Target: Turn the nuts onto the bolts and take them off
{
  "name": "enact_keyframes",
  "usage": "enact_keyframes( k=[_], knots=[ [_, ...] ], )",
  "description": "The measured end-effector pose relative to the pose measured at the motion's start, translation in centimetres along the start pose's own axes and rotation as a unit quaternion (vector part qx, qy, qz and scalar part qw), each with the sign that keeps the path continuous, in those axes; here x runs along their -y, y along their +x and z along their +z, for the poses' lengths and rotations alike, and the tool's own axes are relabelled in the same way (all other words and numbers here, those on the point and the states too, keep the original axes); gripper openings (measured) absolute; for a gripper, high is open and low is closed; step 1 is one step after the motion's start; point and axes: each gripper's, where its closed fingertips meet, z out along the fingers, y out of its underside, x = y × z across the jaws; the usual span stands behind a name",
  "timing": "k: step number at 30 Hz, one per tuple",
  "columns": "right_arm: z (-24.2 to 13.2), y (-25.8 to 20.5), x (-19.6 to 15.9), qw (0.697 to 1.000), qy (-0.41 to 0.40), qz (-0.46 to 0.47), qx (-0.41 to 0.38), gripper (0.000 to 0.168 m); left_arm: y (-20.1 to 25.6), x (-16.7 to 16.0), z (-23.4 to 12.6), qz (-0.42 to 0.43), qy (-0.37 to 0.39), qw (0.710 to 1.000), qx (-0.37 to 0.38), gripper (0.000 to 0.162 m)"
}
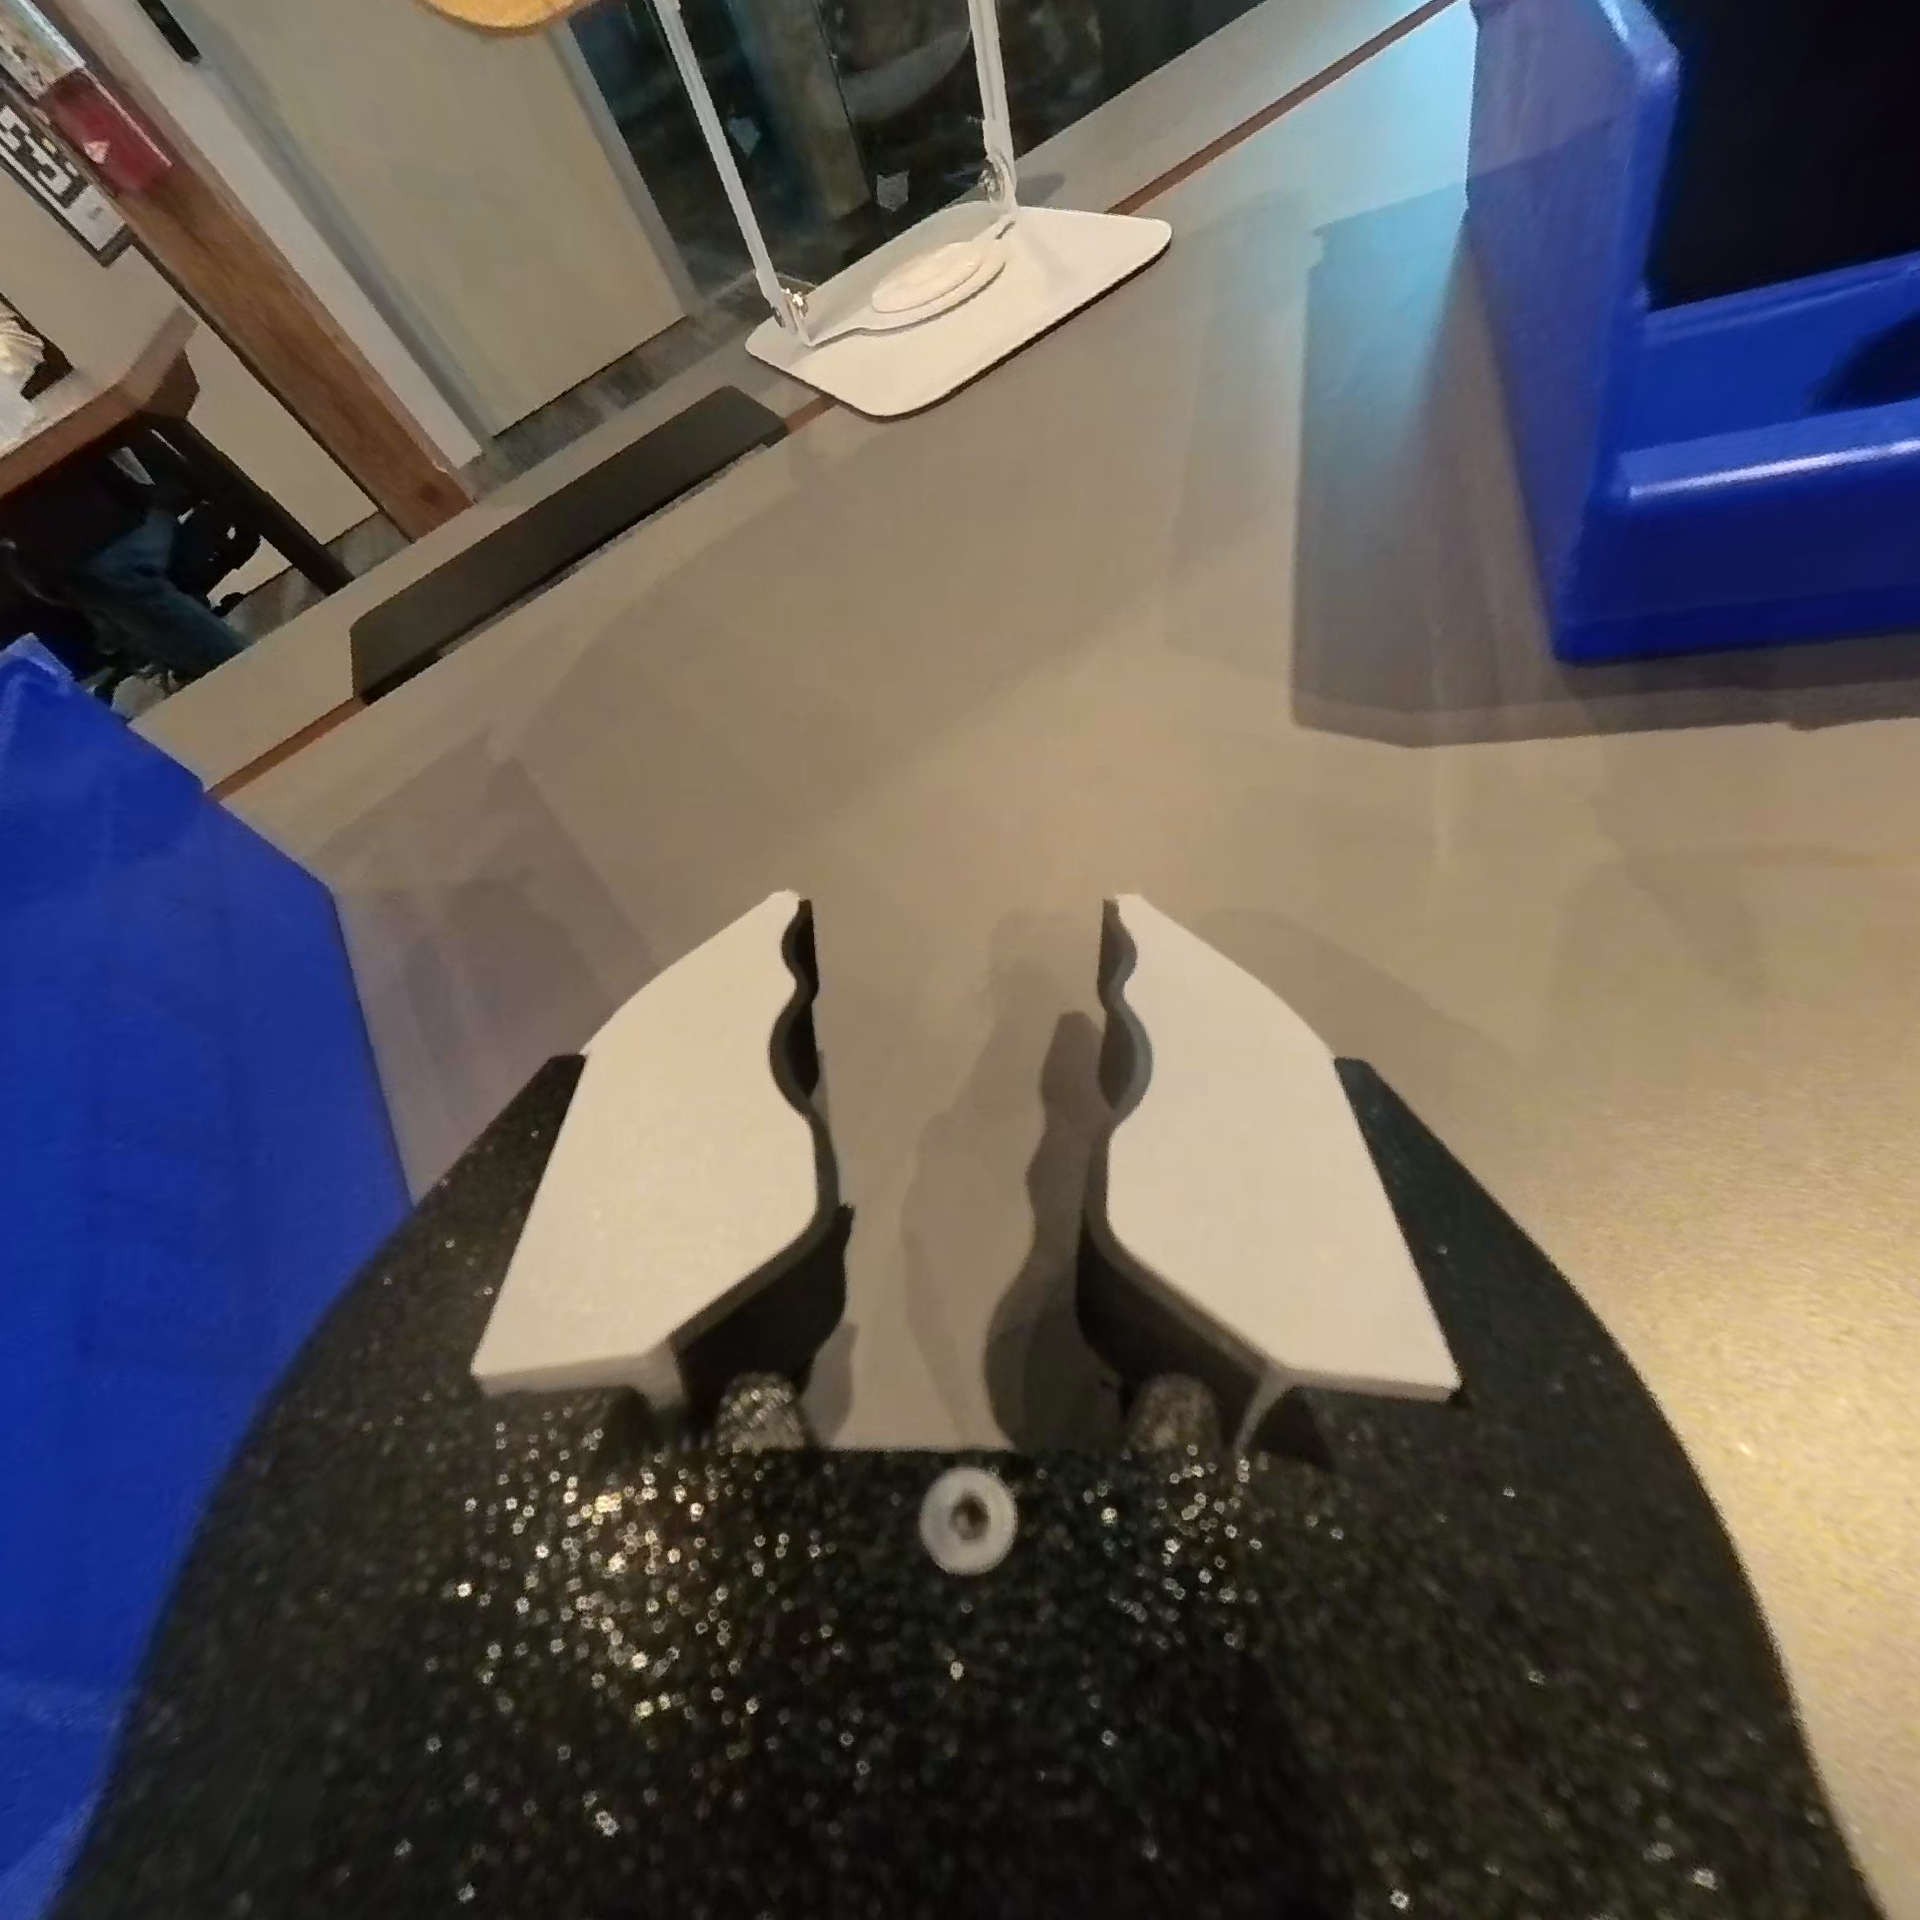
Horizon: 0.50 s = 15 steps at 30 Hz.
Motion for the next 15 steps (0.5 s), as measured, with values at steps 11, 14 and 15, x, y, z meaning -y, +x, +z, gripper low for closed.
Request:
enact_keyframes(
  k=[11,14,15],
  knots=[
    [0.4,4.3,-0.4,0.995,-0.052,0.007,-0.09,0.02,0.1,-0.1,0.1,0.006,-0.004,1.0,-0.001,0.052],
    [0.5,7.1,-0.3,0.99,-0.07,0.006,-0.123,0.019,0.2,-0.1,0.1,0.006,-0.004,1.0,-0.002,0.053],
    [0.7,8.2,-0.1,0.989,-0.07,0.007,-0.132,0.018,0.2,-0.1,0.1,0.006,-0.005,1.0,-0.002,0.053]
  ],
)
